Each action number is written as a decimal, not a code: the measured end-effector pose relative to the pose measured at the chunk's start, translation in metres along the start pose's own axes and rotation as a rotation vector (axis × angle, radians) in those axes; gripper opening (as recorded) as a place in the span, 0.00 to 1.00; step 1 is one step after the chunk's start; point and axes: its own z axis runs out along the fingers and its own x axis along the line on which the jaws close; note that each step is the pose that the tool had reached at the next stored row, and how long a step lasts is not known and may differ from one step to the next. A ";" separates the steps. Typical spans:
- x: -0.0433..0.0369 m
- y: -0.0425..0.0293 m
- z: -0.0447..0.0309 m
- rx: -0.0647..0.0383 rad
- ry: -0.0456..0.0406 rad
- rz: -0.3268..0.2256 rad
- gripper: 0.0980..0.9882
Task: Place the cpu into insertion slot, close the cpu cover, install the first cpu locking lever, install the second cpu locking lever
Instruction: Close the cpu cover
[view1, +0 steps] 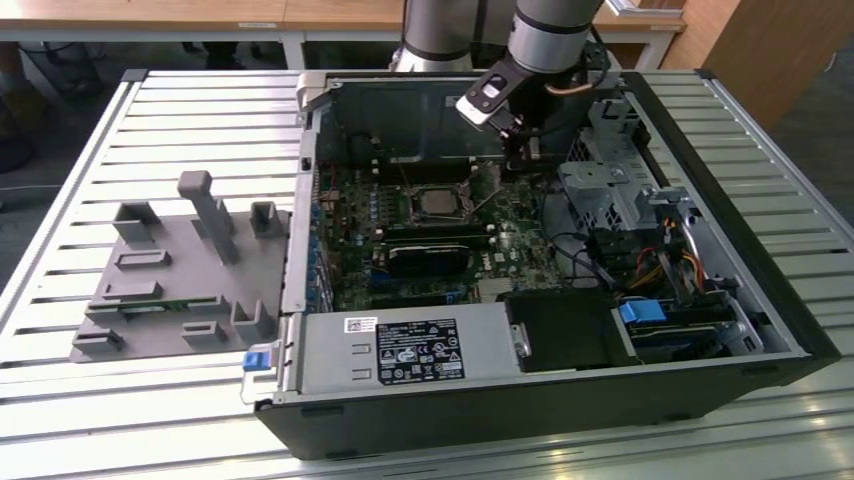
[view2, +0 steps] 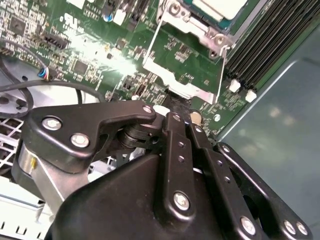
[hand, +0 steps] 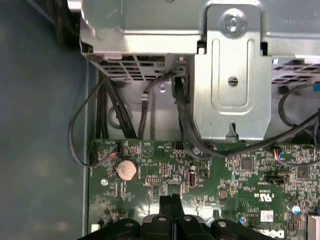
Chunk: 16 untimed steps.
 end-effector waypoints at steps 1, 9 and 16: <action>0.0000 -0.0015 0.0000 0.000 0.0000 0.000 0.01; 0.0000 -0.0141 -0.0001 0.000 0.0000 0.000 0.01; 0.0000 -0.0251 0.0000 0.000 0.0001 0.000 0.01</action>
